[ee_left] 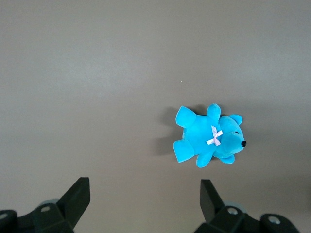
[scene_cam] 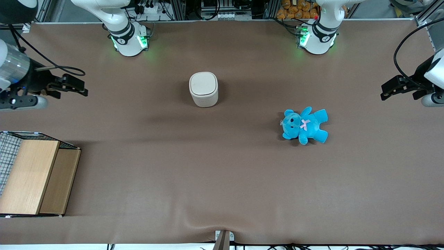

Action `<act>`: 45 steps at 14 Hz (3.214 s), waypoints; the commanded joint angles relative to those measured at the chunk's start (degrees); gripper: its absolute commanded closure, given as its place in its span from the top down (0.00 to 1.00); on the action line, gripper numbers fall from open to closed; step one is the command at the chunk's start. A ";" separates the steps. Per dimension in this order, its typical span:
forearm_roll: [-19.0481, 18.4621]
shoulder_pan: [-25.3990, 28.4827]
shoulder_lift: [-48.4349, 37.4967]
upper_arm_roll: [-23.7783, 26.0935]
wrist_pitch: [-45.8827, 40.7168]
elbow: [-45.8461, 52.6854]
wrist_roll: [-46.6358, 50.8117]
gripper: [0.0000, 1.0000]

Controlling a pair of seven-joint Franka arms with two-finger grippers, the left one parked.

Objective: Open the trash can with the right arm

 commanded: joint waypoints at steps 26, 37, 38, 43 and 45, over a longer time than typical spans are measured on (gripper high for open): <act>1.97 29.26 7.19 -0.03 20.49 -18.72 27.96 0.00; 4.09 38.41 7.71 -0.20 29.81 -25.92 27.08 0.00; 3.82 38.50 7.72 -0.20 29.81 -25.93 26.91 0.00; 1.98 39.29 7.54 -0.20 29.90 -29.09 27.17 0.00; 1.98 39.90 7.63 -0.20 29.98 -29.26 27.52 0.00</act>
